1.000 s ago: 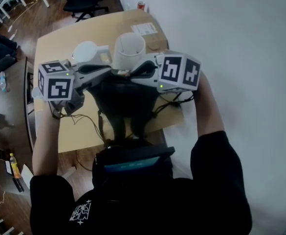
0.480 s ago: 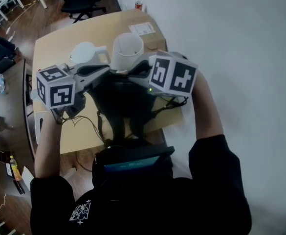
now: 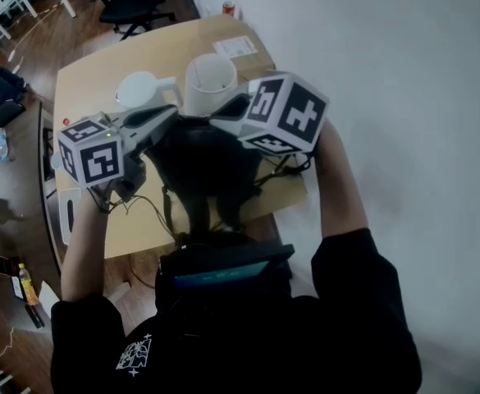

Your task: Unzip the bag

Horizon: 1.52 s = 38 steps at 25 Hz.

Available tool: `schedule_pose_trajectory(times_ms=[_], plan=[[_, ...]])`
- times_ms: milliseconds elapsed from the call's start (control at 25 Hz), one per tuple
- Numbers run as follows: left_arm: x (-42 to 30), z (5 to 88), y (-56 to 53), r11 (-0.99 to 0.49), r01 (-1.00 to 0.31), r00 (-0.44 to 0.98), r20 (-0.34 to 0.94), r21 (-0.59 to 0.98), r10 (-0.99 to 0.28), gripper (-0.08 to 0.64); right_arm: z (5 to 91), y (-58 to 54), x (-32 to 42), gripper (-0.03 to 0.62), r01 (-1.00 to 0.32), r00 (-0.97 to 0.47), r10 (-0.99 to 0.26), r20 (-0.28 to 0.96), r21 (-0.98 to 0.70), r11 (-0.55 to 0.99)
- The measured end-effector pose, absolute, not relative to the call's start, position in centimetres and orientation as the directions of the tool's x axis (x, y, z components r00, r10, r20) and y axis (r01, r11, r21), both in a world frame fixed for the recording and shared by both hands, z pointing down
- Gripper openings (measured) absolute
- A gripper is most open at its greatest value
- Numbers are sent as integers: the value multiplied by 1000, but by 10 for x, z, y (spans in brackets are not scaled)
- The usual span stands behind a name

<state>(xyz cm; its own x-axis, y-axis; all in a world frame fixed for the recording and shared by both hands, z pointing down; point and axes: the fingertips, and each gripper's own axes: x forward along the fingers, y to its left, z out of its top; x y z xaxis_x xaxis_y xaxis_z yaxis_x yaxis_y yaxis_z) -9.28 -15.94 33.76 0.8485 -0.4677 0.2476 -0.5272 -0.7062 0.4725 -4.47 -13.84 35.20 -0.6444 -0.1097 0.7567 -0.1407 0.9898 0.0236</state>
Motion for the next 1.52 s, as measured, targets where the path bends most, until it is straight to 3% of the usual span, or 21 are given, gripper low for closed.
schedule_pose_trajectory(times_ms=[280, 960, 1120, 1280, 1360, 1440, 1520], plan=[[-98, 339, -162, -666, -494, 859, 195, 560, -473, 5, 358, -144, -26, 25, -260, -776, -9, 630, -308, 915], [-120, 336, -160, -572, -427, 878, 168, 700, -449, 3, 364, -144, 8, 24, -294, -805, -19, 593, -370, 881], [-113, 340, -158, -636, -472, 876, 246, 611, -415, 2, 367, -149, 10, 25, -303, -804, -28, 594, -368, 879], [-104, 333, -151, -751, -558, 824, 343, 354, -451, 2, 368, -151, 12, 25, -316, -799, -44, 600, -357, 879], [-107, 335, -148, -773, -559, 816, 365, 300, -448, 2, 368, -152, 11, 25, -315, -805, -42, 592, -367, 875], [-113, 341, -148, -769, -529, 841, 339, 359, -421, 2, 368, -152, 13, 25, -316, -812, -42, 582, -378, 870], [-120, 345, -149, -718, -470, 883, 261, 514, -391, 2, 369, -152, 16, 25, -314, -816, -41, 576, -382, 869]])
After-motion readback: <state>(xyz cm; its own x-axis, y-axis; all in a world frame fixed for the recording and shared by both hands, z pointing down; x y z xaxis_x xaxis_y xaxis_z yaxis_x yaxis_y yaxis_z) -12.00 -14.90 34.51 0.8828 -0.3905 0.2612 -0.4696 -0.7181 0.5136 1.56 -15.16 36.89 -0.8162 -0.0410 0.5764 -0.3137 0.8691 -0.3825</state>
